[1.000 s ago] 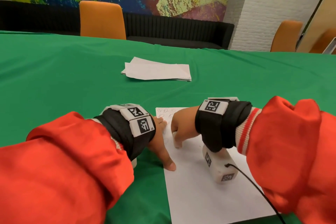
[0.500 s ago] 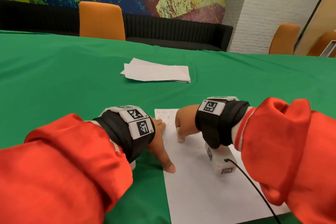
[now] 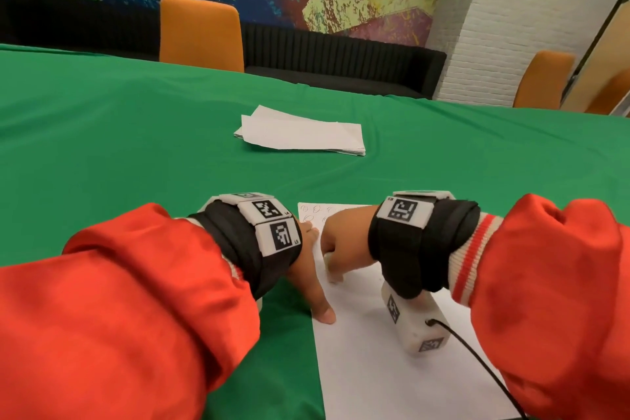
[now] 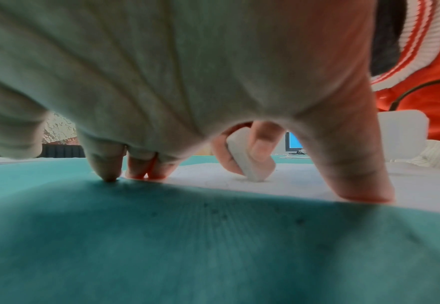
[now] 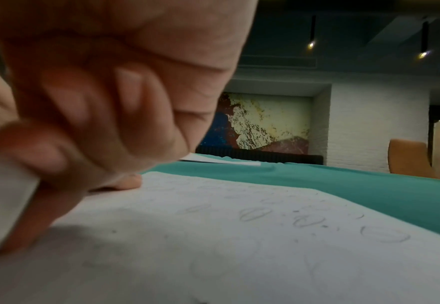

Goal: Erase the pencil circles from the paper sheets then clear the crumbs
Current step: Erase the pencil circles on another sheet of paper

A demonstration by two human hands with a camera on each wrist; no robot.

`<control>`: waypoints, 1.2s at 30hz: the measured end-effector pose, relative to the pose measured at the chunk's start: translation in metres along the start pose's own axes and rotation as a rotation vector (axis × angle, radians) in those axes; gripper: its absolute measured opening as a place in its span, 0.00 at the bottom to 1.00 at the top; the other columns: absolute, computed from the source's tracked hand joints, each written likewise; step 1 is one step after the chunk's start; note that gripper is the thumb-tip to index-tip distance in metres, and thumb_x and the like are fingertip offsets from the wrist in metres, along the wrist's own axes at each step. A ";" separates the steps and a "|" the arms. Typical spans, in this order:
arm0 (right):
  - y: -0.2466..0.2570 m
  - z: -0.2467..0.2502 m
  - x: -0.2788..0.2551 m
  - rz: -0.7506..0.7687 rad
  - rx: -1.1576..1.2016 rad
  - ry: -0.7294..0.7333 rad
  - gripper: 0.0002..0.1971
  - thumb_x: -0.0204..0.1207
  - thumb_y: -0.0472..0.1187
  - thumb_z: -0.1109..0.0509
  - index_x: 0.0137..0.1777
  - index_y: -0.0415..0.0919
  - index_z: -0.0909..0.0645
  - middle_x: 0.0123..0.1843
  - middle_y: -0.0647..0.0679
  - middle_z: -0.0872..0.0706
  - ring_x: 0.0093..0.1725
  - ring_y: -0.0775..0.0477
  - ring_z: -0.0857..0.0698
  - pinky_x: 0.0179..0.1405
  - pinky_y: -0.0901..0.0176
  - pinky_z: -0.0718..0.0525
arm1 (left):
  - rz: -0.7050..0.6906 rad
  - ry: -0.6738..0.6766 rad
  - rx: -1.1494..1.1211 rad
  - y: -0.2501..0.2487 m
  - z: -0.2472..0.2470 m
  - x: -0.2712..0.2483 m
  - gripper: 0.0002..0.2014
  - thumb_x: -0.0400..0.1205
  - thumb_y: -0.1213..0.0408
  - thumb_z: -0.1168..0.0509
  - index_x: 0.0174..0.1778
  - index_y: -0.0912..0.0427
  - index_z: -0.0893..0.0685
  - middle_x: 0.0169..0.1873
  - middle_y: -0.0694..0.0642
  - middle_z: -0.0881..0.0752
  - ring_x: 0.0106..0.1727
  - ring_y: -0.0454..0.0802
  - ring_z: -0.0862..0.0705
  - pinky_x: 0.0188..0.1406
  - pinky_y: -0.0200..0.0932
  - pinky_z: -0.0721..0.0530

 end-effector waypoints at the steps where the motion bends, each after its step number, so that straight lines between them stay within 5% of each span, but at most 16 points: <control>1: 0.000 0.001 0.000 0.001 -0.006 -0.002 0.12 0.74 0.47 0.29 0.53 0.41 0.16 0.42 0.49 0.21 0.44 0.48 0.23 0.36 0.61 0.28 | -0.005 -0.009 -0.004 -0.001 0.001 0.000 0.57 0.62 0.32 0.26 0.82 0.53 0.44 0.78 0.53 0.37 0.76 0.53 0.33 0.72 0.46 0.35; 5: -0.016 0.008 0.001 -0.072 -0.030 -0.057 0.07 0.76 0.46 0.31 0.45 0.43 0.20 0.34 0.50 0.24 0.43 0.48 0.24 0.28 0.66 0.32 | 0.021 -0.037 0.065 0.000 0.001 -0.003 0.58 0.64 0.30 0.29 0.82 0.57 0.47 0.80 0.53 0.41 0.79 0.51 0.38 0.75 0.47 0.39; 10: -0.015 0.005 0.002 -0.061 -0.039 -0.114 0.05 0.78 0.41 0.37 0.45 0.41 0.22 0.35 0.50 0.24 0.42 0.46 0.24 0.26 0.66 0.33 | 0.003 -0.037 0.061 -0.003 0.006 -0.006 0.53 0.67 0.32 0.29 0.82 0.57 0.43 0.79 0.54 0.38 0.78 0.52 0.35 0.74 0.47 0.37; 18: -0.022 -0.002 -0.005 -0.042 0.064 -0.168 0.13 0.79 0.40 0.40 0.57 0.41 0.18 0.58 0.45 0.16 0.55 0.44 0.21 0.50 0.61 0.26 | -0.052 -0.080 -0.035 0.011 0.024 -0.007 0.40 0.72 0.45 0.26 0.77 0.54 0.33 0.75 0.52 0.32 0.74 0.51 0.30 0.71 0.42 0.30; 27: -0.015 0.011 -0.012 0.078 0.096 -0.286 0.13 0.79 0.42 0.43 0.59 0.48 0.20 0.54 0.50 0.16 0.50 0.46 0.22 0.44 0.60 0.26 | -0.060 -0.114 -0.074 0.013 0.024 -0.001 0.37 0.72 0.47 0.25 0.75 0.53 0.32 0.72 0.51 0.30 0.71 0.50 0.28 0.59 0.37 0.30; 31: -0.006 0.012 -0.009 0.102 0.034 -0.263 0.10 0.79 0.41 0.42 0.55 0.46 0.20 0.45 0.50 0.22 0.44 0.47 0.26 0.40 0.61 0.31 | -0.057 -0.116 -0.061 0.013 0.025 -0.001 0.37 0.72 0.47 0.25 0.75 0.52 0.32 0.72 0.51 0.30 0.71 0.51 0.27 0.63 0.40 0.29; 36: -0.005 0.008 -0.009 0.116 0.011 -0.251 0.14 0.80 0.41 0.42 0.63 0.47 0.21 0.55 0.47 0.18 0.45 0.50 0.29 0.39 0.64 0.35 | -0.051 -0.093 -0.044 0.011 0.023 0.000 0.34 0.73 0.47 0.26 0.72 0.54 0.28 0.69 0.53 0.24 0.64 0.50 0.23 0.58 0.41 0.27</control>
Point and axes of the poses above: each hand's wrist, its own x-axis towards the middle knuckle, its own z-axis out of the back of the hand, y = z × x, the point moved 8 cm from there along x, towards the middle knuckle
